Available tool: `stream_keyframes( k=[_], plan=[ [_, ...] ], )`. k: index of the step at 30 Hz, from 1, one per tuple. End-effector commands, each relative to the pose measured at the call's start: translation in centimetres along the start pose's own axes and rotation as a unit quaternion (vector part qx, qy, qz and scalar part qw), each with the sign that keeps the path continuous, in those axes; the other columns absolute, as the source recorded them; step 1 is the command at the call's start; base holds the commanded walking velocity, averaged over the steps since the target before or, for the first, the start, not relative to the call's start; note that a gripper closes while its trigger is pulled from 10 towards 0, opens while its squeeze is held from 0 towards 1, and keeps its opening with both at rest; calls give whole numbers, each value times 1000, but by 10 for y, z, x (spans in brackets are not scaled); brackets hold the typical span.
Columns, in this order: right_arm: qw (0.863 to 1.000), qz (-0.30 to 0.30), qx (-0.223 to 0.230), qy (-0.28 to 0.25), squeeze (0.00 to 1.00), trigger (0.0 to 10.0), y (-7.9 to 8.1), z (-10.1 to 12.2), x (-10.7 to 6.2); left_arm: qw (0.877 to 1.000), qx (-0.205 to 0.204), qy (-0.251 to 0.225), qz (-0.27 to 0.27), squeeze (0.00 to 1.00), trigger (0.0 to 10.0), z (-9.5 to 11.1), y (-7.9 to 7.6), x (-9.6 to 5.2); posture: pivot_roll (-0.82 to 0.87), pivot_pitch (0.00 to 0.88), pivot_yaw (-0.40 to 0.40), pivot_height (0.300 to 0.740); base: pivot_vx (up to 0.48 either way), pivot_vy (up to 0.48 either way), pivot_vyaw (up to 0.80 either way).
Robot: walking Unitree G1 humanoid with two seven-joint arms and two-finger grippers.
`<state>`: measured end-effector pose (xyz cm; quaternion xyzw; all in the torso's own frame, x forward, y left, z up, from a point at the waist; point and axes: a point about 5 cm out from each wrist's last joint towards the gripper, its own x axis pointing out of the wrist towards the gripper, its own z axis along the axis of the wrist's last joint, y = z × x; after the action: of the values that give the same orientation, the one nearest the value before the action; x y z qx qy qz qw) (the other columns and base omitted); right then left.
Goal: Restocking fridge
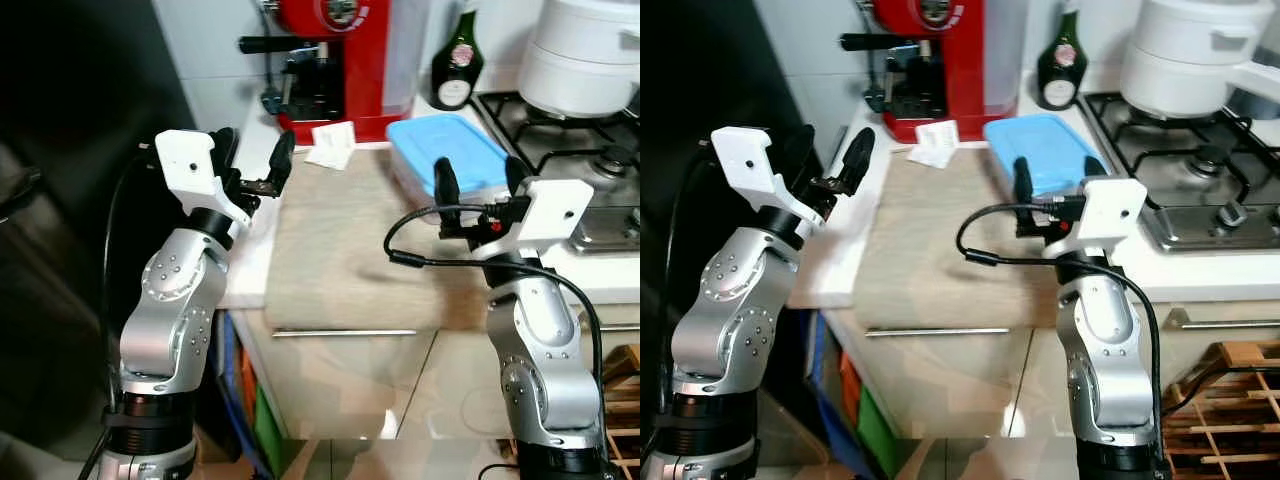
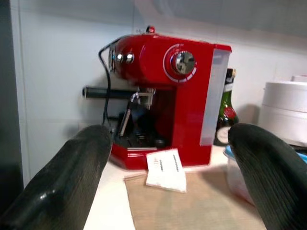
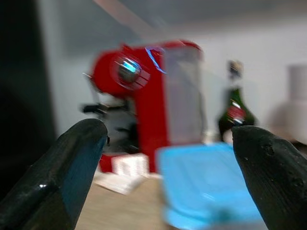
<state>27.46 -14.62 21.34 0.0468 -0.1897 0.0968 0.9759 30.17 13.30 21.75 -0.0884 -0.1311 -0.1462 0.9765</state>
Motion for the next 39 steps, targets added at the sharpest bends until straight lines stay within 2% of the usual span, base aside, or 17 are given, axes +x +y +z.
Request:
stream_keyframes(
  k=[1, 3, 6, 10, 13, 15, 17, 18, 19, 20, 26, 27, 28, 32, 33, 34, 39],
  plan=[
    [1000, 12, -10, -9, 0, 10000, -2, 9, 3, 999, -17, 27, -6, 0, 10000, -5, -3, 4, -131, 0, 79, 740, 0, 0, 0],
    [995, 37, -88, -17, 0, 10000, -10, 17, 9, 998, -46, 48, -10, 0, 10000, -11, -5, 7, -138, 0, 83, 740, 0, 0, 0],
    [996, 36, -75, -8, 0, 10000, -13, 18, 12, 997, -51, 53, -10, 0, 10000, -12, -4, 7, -143, 0, 82, 740, 0, 0, 0],
    [992, -16, 114, 47, 0, 10000, -16, 7, 13, 997, -52, 53, -12, 0, 10000, -11, -4, 8, -141, 0, 78, 740, 0, 0, 0],
    [990, -20, 130, 55, 0, 10000, -15, 4, 12, 997, -50, 50, -10, 0, 10000, -10, -3, 9, -140, 0, 78, 740, 0, 0, 0],
    [992, -12, 112, 54, 0, 10000, -15, 5, 12, 997, -53, 52, -9, 0, 10000, -9, -3, 10, -140, 0, 78, 740, 0, 0, 0],
    [998, -18, -59, 21, 0, 10000, -26, 17, 14, 993, -93, 70, -7, 0, 10000, -13, -6, 15, -143, 0, 85, 740, 0, 0, 0],
    [998, -18, -59, 21, 0, 10000, -26, 17, 14, 993, -93, 70, -7, 0, 10000, -13, -6, 15, -143, 0, 85, 740, 0, 0, 0],
    [979, -31, -202, -8, 0, 10000, -38, 29, 17, 984, -147, 97, -12, 0, 10000, -22, -14, 23, -150, 0, 84, 740, 0, 0, 0],
    [972, -40, -233, -13, 0, 10000, -43, 32, 18, 980, -165, 109, -18, 0, 10000, -25, -18, 26, -150, 0, 84, 740, 0, 0, 0],
    [962, -67, -263, -11, 0, 10000, -54, 36, 13, 981, -152, 112, -48, 0, 10000, -26, -30, 44, -205, 0, 107, 740, 0, 0, 0],
    [973, -77, -218, 4, 0, 10000, -52, 29, 0, 993, -79, 76, -51, 0, 10000, -16, -21, 41, -222, 0, 115, 740, 0, 0, 0],
    [973, -77, -218, 4, 0, 10000, -52, 29, 0, 993, -79, 76, -51, 0, 10000, -16, -21, 41, -222, 0, 115, 740, 0, 0, 0],
    [984, -101, -146, 6, 0, 10000, -35, 16, -27, 998, 43, 28, -21, 0, 10000, -9, 8, 3, -229, 0, 116, 740, 0, 0, 0],
    [984, -101, -146, 6, 0, 10000, -35, 16, -27, 998, 43, 28, -21, 0, 10000, -9, 8, 3, -229, 0, 116, 740, 0, 0, 0],
    [985, -122, -118, 33, 0, 10000, -35, 8, -49, 996, 64, 59, 15, 0, 10000, -15, 27, -33, -204, 2, 101, 740, 0, 0, 0],
    [983, -130, -102, 75, 0, 10000, -36, -2, -75, 991, 54, 111, 53, 0, 10000, -25, 39, -74, -186, 12, 86, 740, 0, 0, 0]
  ],
)
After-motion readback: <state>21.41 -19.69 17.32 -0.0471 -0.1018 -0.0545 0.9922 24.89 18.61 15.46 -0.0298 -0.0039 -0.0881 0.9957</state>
